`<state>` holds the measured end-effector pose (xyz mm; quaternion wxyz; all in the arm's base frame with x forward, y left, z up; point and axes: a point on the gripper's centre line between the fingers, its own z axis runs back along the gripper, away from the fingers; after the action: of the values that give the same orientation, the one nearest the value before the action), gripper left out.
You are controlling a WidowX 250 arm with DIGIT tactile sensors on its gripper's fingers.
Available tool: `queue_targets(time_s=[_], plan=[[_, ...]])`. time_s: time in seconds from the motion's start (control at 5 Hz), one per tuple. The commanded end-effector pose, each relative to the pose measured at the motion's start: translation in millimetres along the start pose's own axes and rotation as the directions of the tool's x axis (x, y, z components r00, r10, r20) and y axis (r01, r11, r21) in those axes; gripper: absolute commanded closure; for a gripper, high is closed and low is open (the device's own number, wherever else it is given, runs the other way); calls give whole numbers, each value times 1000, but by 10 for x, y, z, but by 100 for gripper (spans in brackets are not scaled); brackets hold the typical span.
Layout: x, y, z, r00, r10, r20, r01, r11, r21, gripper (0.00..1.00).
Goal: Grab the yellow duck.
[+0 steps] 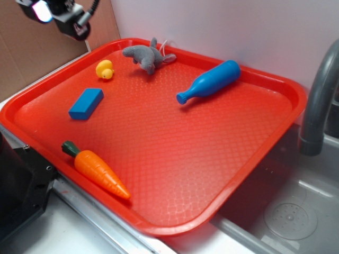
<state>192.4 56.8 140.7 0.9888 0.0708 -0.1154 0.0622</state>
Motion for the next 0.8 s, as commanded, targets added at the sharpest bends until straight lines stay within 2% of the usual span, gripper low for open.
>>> queue_targets(time_s=[0.0,0.4,0.6], plan=[[266,276,-379,996,-27,84,21,997,73,0],[319,416,-712,996,-51,75,43,992,115,0],[354,418,-844,993,-88,79,79,991,109,0]])
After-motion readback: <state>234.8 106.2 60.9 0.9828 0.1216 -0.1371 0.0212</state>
